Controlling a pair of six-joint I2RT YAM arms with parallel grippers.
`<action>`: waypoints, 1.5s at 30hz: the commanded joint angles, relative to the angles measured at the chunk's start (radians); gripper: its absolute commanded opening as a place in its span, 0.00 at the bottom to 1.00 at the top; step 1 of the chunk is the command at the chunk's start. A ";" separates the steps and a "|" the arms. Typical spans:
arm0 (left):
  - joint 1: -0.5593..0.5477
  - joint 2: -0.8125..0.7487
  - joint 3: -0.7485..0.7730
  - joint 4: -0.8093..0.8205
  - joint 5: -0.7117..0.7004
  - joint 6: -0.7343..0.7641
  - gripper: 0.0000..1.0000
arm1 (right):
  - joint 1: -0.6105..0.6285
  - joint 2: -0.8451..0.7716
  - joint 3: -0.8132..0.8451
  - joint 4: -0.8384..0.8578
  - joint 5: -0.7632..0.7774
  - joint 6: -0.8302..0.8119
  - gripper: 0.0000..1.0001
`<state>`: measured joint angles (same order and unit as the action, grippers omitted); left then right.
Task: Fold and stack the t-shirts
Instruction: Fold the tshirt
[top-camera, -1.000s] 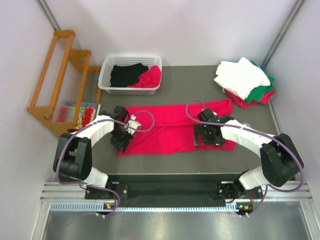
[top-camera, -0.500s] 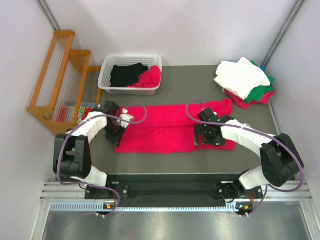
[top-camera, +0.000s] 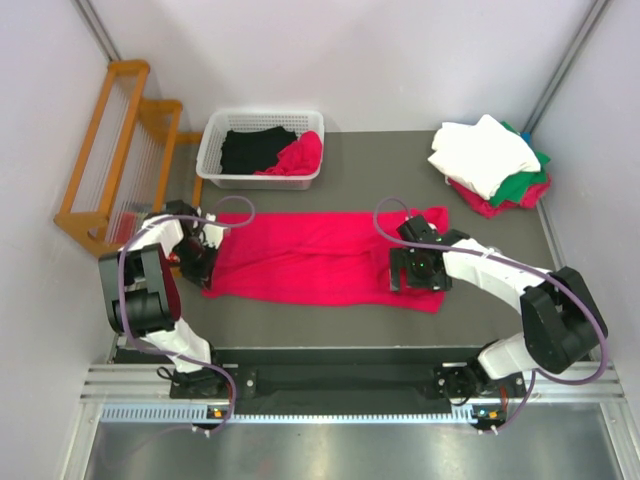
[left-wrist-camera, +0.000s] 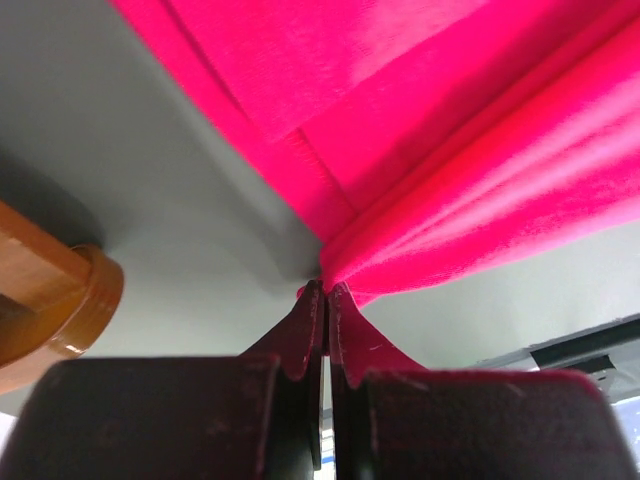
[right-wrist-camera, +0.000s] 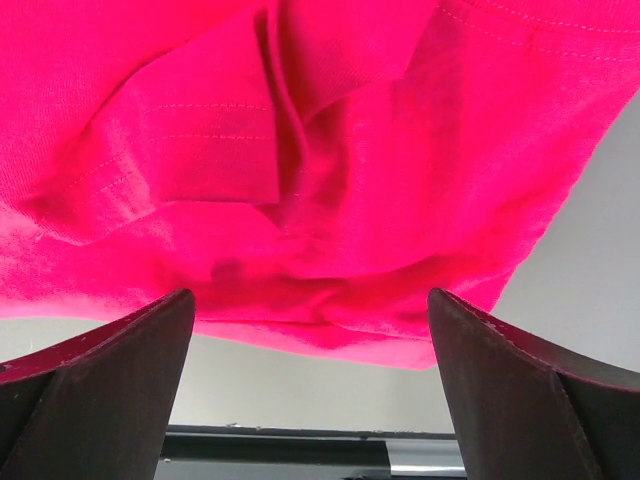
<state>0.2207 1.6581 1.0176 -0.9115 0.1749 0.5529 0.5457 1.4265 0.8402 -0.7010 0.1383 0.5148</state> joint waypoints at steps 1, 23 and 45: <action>-0.009 -0.046 0.030 -0.047 0.044 0.039 0.00 | -0.007 -0.040 0.024 -0.014 0.004 -0.013 1.00; -0.011 -0.096 -0.005 -0.063 0.080 0.055 0.00 | 0.096 -0.225 -0.230 -0.006 -0.062 0.267 1.00; -0.015 -0.112 -0.074 -0.030 0.064 0.065 0.00 | 0.063 -0.089 -0.122 0.049 0.084 0.225 1.00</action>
<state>0.2085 1.5856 0.9600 -0.9428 0.2272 0.5987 0.6167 1.3312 0.6769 -0.6876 0.1913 0.7483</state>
